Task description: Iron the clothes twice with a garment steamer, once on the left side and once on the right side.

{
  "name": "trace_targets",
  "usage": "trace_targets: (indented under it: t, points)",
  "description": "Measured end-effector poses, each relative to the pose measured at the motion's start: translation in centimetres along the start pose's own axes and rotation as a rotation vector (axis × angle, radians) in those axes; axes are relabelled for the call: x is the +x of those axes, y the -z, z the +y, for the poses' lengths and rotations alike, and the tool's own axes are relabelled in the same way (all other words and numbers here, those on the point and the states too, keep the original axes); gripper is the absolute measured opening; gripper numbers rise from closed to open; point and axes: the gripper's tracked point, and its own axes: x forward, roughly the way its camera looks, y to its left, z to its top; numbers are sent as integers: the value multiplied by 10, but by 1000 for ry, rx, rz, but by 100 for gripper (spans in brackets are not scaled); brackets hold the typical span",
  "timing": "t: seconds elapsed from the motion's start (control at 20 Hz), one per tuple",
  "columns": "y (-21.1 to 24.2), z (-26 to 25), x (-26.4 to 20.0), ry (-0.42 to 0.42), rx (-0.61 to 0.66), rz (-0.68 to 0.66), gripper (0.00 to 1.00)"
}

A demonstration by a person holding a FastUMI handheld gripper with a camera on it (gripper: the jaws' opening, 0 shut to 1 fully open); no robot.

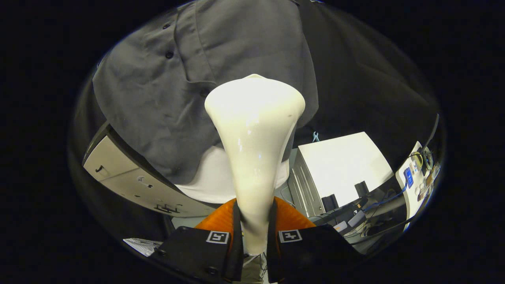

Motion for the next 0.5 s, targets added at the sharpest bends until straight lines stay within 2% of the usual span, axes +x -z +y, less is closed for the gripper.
trace_targets:
  t: [0.5]
  points:
    - [-82, 123, -118, 47, -9, -244, 32]
